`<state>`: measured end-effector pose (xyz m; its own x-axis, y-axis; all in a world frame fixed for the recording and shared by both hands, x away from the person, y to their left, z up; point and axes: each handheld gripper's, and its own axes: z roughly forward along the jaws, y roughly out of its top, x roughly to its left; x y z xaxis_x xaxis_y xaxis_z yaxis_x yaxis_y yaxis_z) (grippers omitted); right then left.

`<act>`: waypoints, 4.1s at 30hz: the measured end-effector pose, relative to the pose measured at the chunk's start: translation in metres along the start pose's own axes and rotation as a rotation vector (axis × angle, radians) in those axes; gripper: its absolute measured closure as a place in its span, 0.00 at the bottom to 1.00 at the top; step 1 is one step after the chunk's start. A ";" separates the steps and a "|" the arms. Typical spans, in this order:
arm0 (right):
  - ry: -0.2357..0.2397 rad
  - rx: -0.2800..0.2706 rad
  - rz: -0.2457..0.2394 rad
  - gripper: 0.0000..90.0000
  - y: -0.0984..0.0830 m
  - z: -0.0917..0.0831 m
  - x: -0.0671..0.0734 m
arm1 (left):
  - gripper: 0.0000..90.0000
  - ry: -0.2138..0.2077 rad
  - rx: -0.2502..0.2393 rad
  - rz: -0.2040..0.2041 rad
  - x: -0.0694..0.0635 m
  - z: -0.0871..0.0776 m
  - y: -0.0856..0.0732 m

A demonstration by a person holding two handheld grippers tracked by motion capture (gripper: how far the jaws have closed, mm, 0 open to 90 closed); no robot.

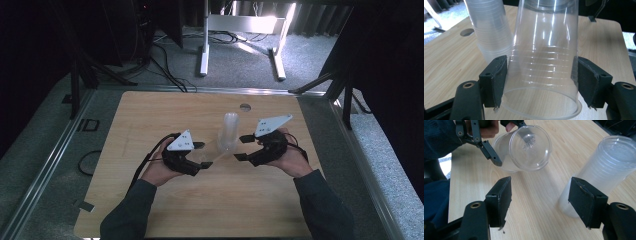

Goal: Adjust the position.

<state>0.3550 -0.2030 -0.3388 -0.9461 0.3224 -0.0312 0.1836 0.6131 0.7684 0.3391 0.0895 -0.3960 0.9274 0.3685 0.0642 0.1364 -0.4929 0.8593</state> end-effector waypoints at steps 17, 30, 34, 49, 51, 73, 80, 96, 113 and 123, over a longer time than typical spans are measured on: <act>0.019 0.057 -0.024 0.39 -0.001 0.003 0.001 | 0.34 0.010 0.079 0.077 -0.008 0.008 0.007; 0.044 0.126 -0.046 0.37 0.002 0.011 0.004 | 0.34 0.029 0.134 0.140 -0.016 0.015 0.010; 0.049 0.158 -0.054 0.36 0.003 0.012 0.005 | 0.34 0.031 0.142 0.149 -0.017 0.017 0.010; 0.053 0.250 -0.069 0.35 0.011 0.013 0.006 | 0.34 0.036 0.174 0.179 -0.021 0.023 0.010; 0.056 0.281 -0.067 0.35 0.013 0.014 0.006 | 0.34 0.037 0.179 0.183 -0.021 0.024 0.010; 0.087 0.417 -0.075 0.34 0.022 0.029 0.002 | 0.34 0.036 0.233 0.227 -0.024 0.031 0.011; 0.100 0.465 -0.080 0.33 0.025 0.035 0.004 | 0.34 0.031 0.245 0.241 -0.027 0.034 0.014; 0.119 0.558 -0.118 0.31 0.029 0.048 0.010 | 0.34 0.009 0.280 0.264 -0.031 0.042 0.014; 0.136 0.606 -0.167 0.31 0.027 0.061 0.016 | 0.34 -0.015 0.290 0.286 -0.035 0.046 0.016; 0.142 0.603 -0.177 0.40 0.026 0.064 0.017 | 0.34 -0.010 0.283 0.292 -0.036 0.044 0.018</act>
<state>0.3606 -0.1355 -0.3598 -0.9944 0.1059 -0.0075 0.1001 0.9593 0.2639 0.3237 0.0326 -0.4056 0.9444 0.1737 0.2790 -0.0443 -0.7740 0.6317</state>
